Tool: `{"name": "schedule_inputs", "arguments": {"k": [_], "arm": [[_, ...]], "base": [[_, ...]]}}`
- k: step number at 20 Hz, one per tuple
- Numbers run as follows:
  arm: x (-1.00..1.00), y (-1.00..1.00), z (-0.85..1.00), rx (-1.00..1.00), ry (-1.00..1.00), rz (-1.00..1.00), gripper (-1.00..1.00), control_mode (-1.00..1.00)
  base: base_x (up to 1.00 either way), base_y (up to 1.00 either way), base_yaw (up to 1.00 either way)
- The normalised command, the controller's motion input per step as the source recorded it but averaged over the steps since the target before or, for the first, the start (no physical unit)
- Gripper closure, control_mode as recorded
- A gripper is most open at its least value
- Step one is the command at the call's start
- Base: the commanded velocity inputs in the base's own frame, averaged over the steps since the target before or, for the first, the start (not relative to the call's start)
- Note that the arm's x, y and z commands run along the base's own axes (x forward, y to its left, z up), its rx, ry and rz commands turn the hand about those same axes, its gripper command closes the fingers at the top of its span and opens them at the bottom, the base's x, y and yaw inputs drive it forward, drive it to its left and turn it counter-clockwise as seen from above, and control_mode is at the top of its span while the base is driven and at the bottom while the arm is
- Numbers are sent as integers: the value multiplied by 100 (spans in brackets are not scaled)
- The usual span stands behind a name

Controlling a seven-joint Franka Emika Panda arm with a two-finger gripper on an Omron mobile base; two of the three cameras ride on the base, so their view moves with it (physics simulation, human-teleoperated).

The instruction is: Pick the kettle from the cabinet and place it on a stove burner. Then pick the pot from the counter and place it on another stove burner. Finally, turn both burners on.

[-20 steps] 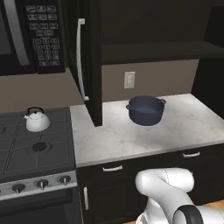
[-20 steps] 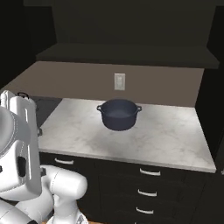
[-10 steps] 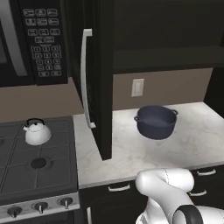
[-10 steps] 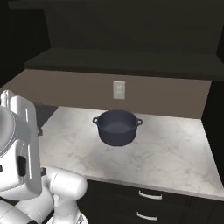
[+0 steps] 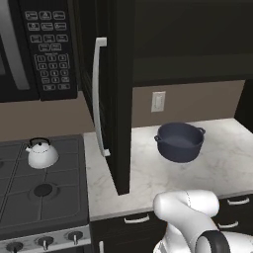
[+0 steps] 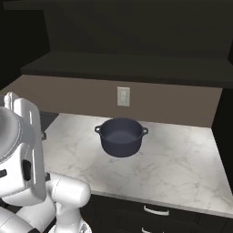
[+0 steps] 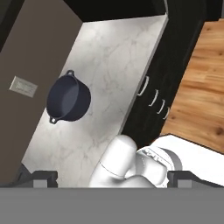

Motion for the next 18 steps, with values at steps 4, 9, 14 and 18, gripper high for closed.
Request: {"name": "schedule_inputs", "arguments": {"k": [4,9,14,18], "arm": [[37,0,-1,0,1,0,-100,-100],[47,0,0,0,1,0,-100,-100],[49,0,-8,0,0,1,-100,-100],[46,0,-11,2,0,5,-100,-100]], "base": [[0,0,0],[0,0,0],[0,0,0],[0,0,0]]}}
